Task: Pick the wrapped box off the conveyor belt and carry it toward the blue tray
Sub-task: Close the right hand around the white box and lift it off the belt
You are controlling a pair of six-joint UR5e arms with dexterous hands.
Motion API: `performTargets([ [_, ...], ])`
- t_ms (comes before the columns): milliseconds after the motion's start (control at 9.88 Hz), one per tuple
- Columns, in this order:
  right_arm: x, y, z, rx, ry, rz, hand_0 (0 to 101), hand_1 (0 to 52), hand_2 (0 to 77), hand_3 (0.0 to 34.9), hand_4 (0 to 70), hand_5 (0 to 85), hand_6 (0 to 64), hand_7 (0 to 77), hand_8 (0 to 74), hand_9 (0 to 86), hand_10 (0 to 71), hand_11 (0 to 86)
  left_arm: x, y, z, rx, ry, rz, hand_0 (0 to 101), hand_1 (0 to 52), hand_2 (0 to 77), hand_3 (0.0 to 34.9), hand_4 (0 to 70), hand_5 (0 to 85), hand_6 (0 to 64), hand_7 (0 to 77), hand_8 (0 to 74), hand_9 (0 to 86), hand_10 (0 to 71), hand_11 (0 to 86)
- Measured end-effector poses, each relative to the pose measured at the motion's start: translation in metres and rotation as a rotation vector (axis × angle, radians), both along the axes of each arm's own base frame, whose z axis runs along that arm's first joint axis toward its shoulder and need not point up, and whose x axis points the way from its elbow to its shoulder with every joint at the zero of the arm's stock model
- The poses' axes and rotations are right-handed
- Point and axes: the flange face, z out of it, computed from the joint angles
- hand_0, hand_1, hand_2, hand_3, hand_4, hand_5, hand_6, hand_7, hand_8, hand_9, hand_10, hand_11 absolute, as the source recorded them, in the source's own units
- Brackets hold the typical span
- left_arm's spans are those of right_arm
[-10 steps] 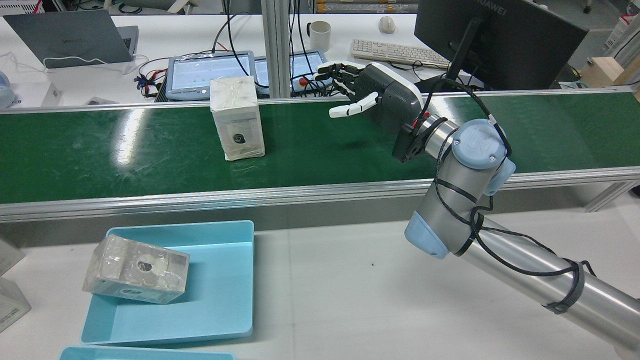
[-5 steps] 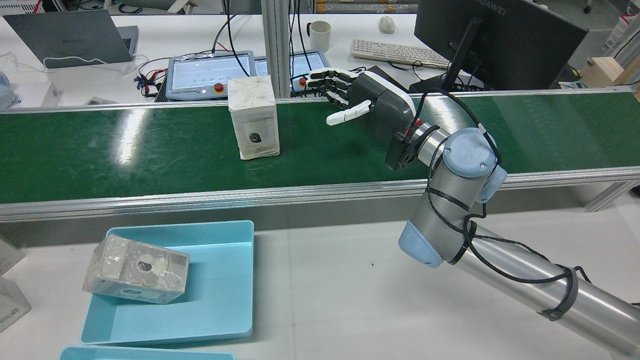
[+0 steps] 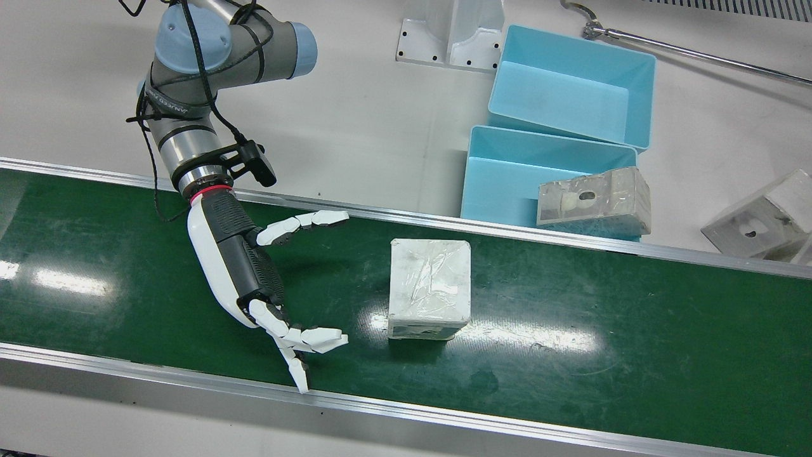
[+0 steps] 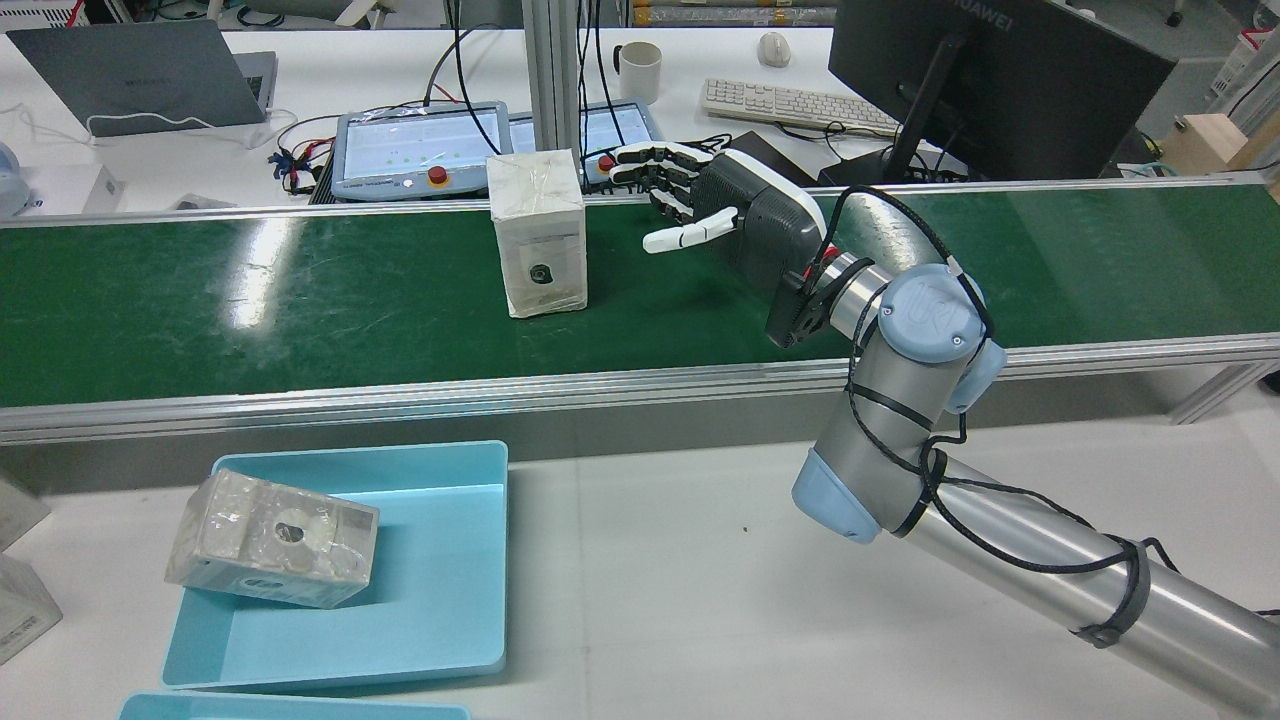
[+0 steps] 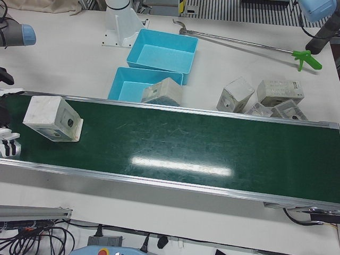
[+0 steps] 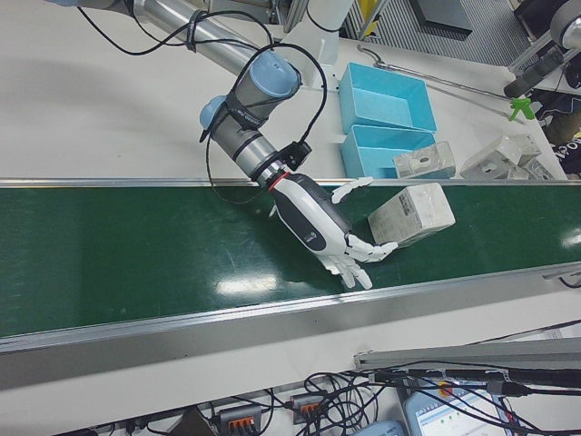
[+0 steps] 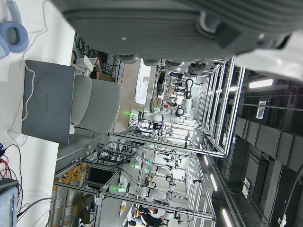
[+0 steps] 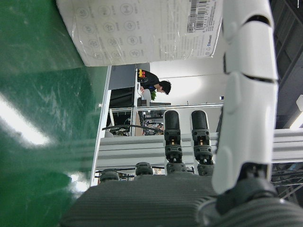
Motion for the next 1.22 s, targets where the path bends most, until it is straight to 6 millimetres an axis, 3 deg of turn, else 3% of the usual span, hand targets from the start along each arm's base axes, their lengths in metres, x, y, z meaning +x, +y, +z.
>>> performTargets([
  [405,-0.02,-0.007,-0.024,0.006,-0.018,0.006,48,14.2,16.4,12.6,18.0,25.6,9.3,29.5,0.5,3.8,0.0,1.6,0.0,0.0,0.0,0.0,0.0,0.0,0,0.0,1.1,0.0,0.0,1.1,0.0,0.5,0.5,0.0,0.0,0.5],
  [506,-0.027,-0.009,-0.032,0.01,-0.022,0.001,48,16.4,16.9,14.0,18.0,25.6,9.3,29.5,0.5,3.8,0.0,1.6,0.0,0.0,0.0,0.0,0.0,0.0,0,0.0,0.5,0.0,0.0,1.1,0.0,0.5,0.5,0.0,0.0,0.5],
  [709,-0.042,-0.008,-0.045,0.016,-0.027,-0.01,49,15.8,18.0,13.9,19.1,26.2,9.3,29.5,0.5,3.8,0.0,1.6,0.0,0.0,0.0,0.0,0.0,0.0,0,0.0,1.1,0.0,0.0,0.5,0.0,0.5,0.5,0.0,0.5,0.0],
  [1215,-0.095,-0.002,-0.078,0.01,-0.04,-0.033,49,16.9,20.7,14.9,21.8,27.3,10.9,32.2,0.5,4.9,0.0,1.6,0.0,0.0,0.0,0.0,0.0,0.0,0,0.0,0.5,0.0,0.0,1.1,0.0,0.5,0.5,0.0,0.5,0.5],
])
